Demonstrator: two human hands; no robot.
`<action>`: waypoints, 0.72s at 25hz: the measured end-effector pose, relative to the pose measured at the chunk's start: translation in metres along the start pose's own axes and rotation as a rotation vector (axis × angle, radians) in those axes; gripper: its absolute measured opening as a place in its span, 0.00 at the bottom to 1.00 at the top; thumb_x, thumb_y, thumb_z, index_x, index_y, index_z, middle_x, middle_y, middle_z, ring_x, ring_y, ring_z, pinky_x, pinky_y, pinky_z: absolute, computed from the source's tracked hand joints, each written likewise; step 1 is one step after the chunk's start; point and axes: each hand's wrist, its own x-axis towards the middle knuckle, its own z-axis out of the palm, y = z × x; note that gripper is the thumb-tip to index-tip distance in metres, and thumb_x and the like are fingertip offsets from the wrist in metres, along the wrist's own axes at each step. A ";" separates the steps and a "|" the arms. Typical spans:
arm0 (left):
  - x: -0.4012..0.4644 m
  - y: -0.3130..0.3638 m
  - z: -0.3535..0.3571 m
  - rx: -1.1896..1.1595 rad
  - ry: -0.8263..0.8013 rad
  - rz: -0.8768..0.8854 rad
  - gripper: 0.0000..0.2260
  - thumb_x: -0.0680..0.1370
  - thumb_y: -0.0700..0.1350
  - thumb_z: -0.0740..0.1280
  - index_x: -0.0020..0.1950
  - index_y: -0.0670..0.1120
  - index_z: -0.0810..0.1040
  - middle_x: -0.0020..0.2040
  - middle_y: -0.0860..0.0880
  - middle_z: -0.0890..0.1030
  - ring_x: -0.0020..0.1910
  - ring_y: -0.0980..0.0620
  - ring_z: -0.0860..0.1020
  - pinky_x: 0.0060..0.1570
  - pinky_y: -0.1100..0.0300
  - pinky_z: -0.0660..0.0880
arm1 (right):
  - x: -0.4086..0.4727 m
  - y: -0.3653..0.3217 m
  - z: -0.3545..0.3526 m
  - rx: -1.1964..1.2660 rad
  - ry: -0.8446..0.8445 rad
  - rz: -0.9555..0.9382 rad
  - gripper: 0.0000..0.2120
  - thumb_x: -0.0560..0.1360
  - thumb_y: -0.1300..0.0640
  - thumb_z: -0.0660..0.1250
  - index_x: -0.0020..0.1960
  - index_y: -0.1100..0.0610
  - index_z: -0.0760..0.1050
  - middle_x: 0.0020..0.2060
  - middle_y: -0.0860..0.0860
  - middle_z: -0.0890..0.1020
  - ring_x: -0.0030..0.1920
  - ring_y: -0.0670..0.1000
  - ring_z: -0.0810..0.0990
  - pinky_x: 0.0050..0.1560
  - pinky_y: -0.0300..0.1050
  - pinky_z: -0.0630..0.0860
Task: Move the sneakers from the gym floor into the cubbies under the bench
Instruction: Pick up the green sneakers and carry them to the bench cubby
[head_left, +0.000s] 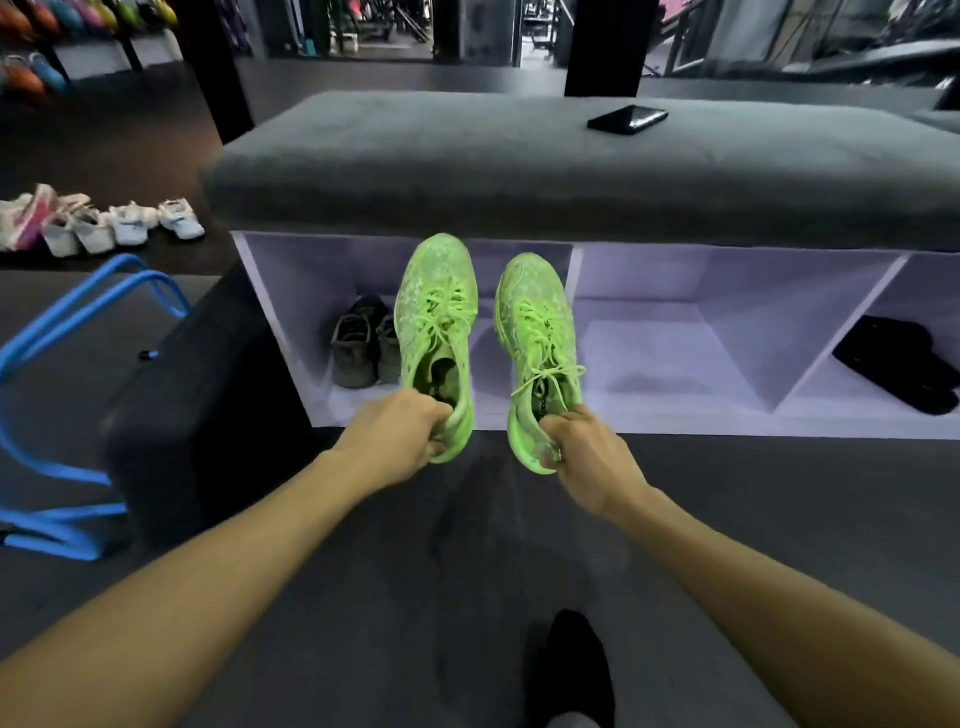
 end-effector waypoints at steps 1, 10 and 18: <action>0.017 -0.007 0.014 0.015 -0.030 0.022 0.17 0.72 0.45 0.69 0.31 0.47 0.60 0.35 0.47 0.73 0.38 0.42 0.75 0.35 0.53 0.72 | 0.022 0.007 0.005 -0.007 -0.008 0.010 0.08 0.71 0.66 0.61 0.40 0.54 0.66 0.40 0.52 0.72 0.50 0.56 0.70 0.37 0.48 0.70; 0.130 -0.070 0.114 -0.022 -0.059 0.102 0.07 0.76 0.46 0.64 0.40 0.50 0.68 0.45 0.48 0.76 0.46 0.46 0.76 0.39 0.55 0.71 | 0.168 0.069 0.069 -0.066 -0.081 0.085 0.07 0.73 0.64 0.63 0.47 0.54 0.69 0.47 0.54 0.72 0.50 0.58 0.75 0.45 0.47 0.73; 0.251 -0.110 0.137 -0.076 -0.107 0.025 0.11 0.75 0.43 0.67 0.37 0.48 0.65 0.39 0.43 0.76 0.42 0.39 0.77 0.39 0.50 0.75 | 0.252 0.106 0.116 -0.052 -0.111 0.112 0.07 0.73 0.63 0.65 0.49 0.55 0.72 0.49 0.57 0.76 0.49 0.60 0.77 0.43 0.46 0.73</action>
